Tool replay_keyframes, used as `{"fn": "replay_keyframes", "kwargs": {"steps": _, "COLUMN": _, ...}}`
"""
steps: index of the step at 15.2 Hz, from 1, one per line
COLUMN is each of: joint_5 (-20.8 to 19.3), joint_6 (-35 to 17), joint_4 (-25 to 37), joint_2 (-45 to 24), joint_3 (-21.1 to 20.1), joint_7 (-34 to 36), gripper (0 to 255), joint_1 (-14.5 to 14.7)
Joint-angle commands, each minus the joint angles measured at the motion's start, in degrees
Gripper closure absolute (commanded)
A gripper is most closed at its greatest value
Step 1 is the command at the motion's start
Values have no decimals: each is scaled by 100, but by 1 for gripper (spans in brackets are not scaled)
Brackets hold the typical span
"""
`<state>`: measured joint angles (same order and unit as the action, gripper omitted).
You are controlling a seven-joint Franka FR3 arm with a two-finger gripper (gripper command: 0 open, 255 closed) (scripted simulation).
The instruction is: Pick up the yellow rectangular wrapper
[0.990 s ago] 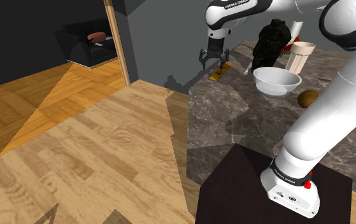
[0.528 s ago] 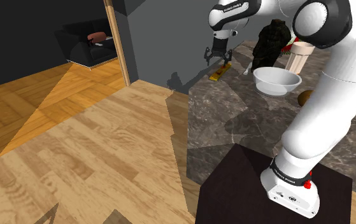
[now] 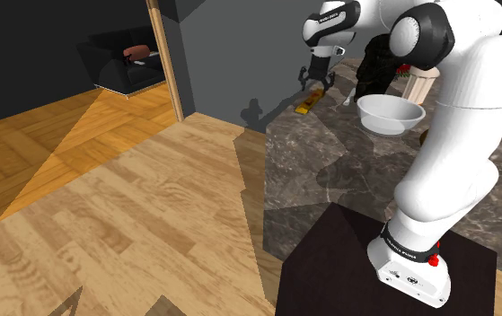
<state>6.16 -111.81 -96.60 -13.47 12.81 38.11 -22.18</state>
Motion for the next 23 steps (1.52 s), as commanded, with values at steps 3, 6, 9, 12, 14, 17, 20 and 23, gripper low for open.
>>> {"fn": "replay_keyframes", "kwargs": {"steps": 3, "joint_5": 43, "joint_6": -262, "joint_4": -165, "joint_2": -93, "joint_3": 15, "joint_7": -5, "gripper": 0, "joint_1": -28}}
{"fn": "replay_keyframes", "kwargs": {"steps": 6, "joint_5": 67, "joint_6": -472, "joint_4": -319, "joint_2": -151, "joint_3": 8, "joint_7": -28, "gripper": 0, "joint_1": -29}}
{"fn": "replay_keyframes", "kwargs": {"steps": 9, "joint_5": 69, "joint_6": -509, "joint_4": -350, "joint_2": -158, "joint_3": 5, "joint_7": -28, "gripper": 255, "joint_1": -27}}
{"fn": "replay_keyframes", "kwargs": {"steps": 12, "joint_5": 69, "joint_6": -501, "joint_4": -338, "joint_2": -162, "joint_3": 4, "joint_7": -24, "gripper": 255, "joint_1": -25}}
{"fn": "replay_keyframes", "kwargs": {"steps": 14, "joint_5": 71, "joint_6": -497, "joint_4": -331, "joint_2": -166, "joint_3": 7, "joint_7": -32, "gripper": 255, "joint_1": -30}}
{"fn": "replay_keyframes", "kwargs": {"steps": 17, "joint_5": 71, "joint_6": -495, "joint_4": -326, "joint_2": -169, "joint_3": 6, "joint_7": -29, "gripper": 255, "joint_1": -29}}
{"fn": "replay_keyframes", "kwargs": {"steps": 20, "joint_5": 55, "joint_6": -373, "joint_4": -249, "joint_2": -121, "joint_3": 12, "joint_7": -17, "gripper": 255, "joint_1": -28}}
{"fn": "replay_keyframes", "kwargs": {"steps": 23, "joint_5": 33, "joint_6": -161, "joint_4": -87, "joint_2": -69, "joint_3": 18, "joint_7": 5, "gripper": 255, "joint_1": -27}}
